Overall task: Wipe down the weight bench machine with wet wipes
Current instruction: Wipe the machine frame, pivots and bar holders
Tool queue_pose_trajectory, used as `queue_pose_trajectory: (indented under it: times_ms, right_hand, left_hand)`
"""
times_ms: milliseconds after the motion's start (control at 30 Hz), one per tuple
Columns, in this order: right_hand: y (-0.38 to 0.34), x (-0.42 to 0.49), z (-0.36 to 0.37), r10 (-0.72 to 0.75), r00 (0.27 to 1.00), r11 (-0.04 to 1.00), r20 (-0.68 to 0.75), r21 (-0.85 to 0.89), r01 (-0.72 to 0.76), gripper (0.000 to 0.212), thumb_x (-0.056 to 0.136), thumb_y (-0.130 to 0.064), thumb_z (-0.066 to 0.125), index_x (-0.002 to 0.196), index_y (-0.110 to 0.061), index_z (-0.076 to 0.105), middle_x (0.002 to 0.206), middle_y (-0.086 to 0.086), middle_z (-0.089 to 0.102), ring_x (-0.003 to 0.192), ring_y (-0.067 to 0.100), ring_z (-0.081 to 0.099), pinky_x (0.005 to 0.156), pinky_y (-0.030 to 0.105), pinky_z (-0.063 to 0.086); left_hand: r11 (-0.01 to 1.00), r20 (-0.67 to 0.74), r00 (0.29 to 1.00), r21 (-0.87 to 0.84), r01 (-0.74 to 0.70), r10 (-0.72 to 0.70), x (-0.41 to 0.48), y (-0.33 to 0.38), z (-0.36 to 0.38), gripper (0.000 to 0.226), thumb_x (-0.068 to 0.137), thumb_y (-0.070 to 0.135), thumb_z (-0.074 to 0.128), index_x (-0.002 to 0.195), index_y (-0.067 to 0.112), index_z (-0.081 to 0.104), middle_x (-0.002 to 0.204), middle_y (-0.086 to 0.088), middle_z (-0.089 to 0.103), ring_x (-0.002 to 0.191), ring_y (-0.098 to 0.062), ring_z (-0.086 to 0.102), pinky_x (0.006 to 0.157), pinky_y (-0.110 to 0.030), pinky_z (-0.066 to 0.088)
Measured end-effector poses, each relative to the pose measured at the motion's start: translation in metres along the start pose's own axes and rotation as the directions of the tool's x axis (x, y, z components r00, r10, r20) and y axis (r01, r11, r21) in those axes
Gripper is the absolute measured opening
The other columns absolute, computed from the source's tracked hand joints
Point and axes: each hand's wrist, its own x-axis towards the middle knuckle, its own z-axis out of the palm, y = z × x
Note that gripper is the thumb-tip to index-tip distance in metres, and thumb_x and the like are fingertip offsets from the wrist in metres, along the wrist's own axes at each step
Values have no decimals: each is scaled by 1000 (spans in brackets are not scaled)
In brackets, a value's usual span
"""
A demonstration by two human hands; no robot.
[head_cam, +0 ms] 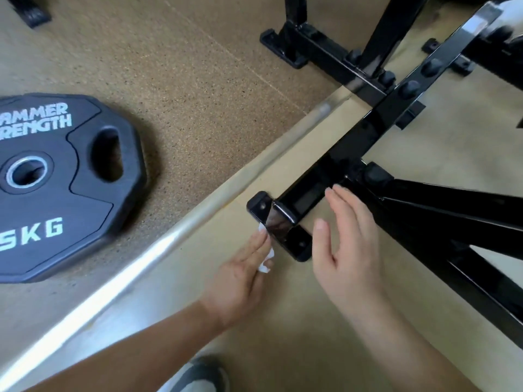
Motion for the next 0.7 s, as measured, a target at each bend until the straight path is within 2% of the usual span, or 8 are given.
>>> queue_pose_trajectory:
  times_ms: [100, 167, 267, 367, 467, 567, 633, 700]
  right_hand:
    - [-4, -32, 12, 294, 932, 931, 211, 155, -329, 43, 99, -46, 48, 131, -22, 63, 124, -12, 63, 111, 6, 63, 96, 35, 54]
    - [-10, -29, 15, 510, 741, 711, 436, 271, -649, 40, 100, -53, 52, 122, -24, 68, 110, -10, 75, 102, 2, 69, 91, 31, 54]
    - [-13, -23, 13, 506, 559, 483, 657, 321, -815, 29, 102, -48, 59, 107, -26, 78, 99, -12, 79, 98, 0, 71, 90, 24, 52]
    - [-10, -25, 12, 579, 529, 381, 620, 368, -848, 22, 101, -37, 65, 103, -21, 79, 103, 5, 79, 108, 22, 73, 100, 37, 57]
    - [-4, -26, 11, 726, 484, 274, 488, 440, -855, 20, 105, -22, 60, 97, -21, 79, 89, 0, 79, 87, 19, 75, 83, 30, 59]
    - [5, -28, 6, 798, 515, 353, 314, 449, -821, 24, 105, -17, 56, 93, -27, 74, 89, -11, 75, 89, 9, 71, 84, 25, 56]
    - [12, -27, 3, 747, 655, 578, 112, 377, -723, 25, 106, -17, 52, 99, -24, 76, 94, -11, 75, 91, 11, 70, 82, 24, 54]
    - [18, -23, 3, 594, 802, 788, -52, 234, -569, 28, 107, -18, 51, 122, -18, 74, 110, -2, 77, 101, 16, 71, 90, 29, 55]
  left_hand:
    - [986, -80, 991, -138, 94, -106, -4, 43, 11, 60, 97, 13, 46, 157, 21, 41, 168, 3, 28, 154, -2, 23, 124, -23, 25]
    - [970, -118, 978, -194, 145, -170, 0, 63, 16, 56, 97, 18, 44, 152, 28, 49, 163, 1, 36, 151, -9, 32, 120, -27, 33]
    - [976, -175, 968, -155, 154, -181, 6, 78, 25, 47, 95, 23, 45, 140, 25, 59, 133, 5, 45, 128, -17, 47, 106, -40, 45]
    - [931, -46, 976, -313, 189, -213, 10, 96, 24, 46, 93, 26, 49, 138, 27, 57, 124, 15, 47, 127, -6, 45, 109, -34, 42]
    - [782, 144, 963, -563, 268, -226, 11, 100, 15, 69, 96, 19, 62, 157, 32, 32, 143, 21, 52, 135, 10, 44, 112, -16, 37]
    - [739, 167, 932, -572, 357, -322, 8, 91, 5, 73, 98, 13, 63, 159, 35, 30, 142, 21, 58, 136, 8, 47, 111, -18, 41]
    - [798, 15, 921, -493, 345, -389, 7, 84, 3, 60, 96, 11, 59, 151, 32, 46, 135, 22, 63, 133, 3, 52, 113, -26, 43]
    - [841, -95, 917, -445, 308, -386, 6, 77, 0, 51, 96, 13, 56, 144, 27, 55, 130, 19, 66, 128, 1, 57, 113, -32, 45]
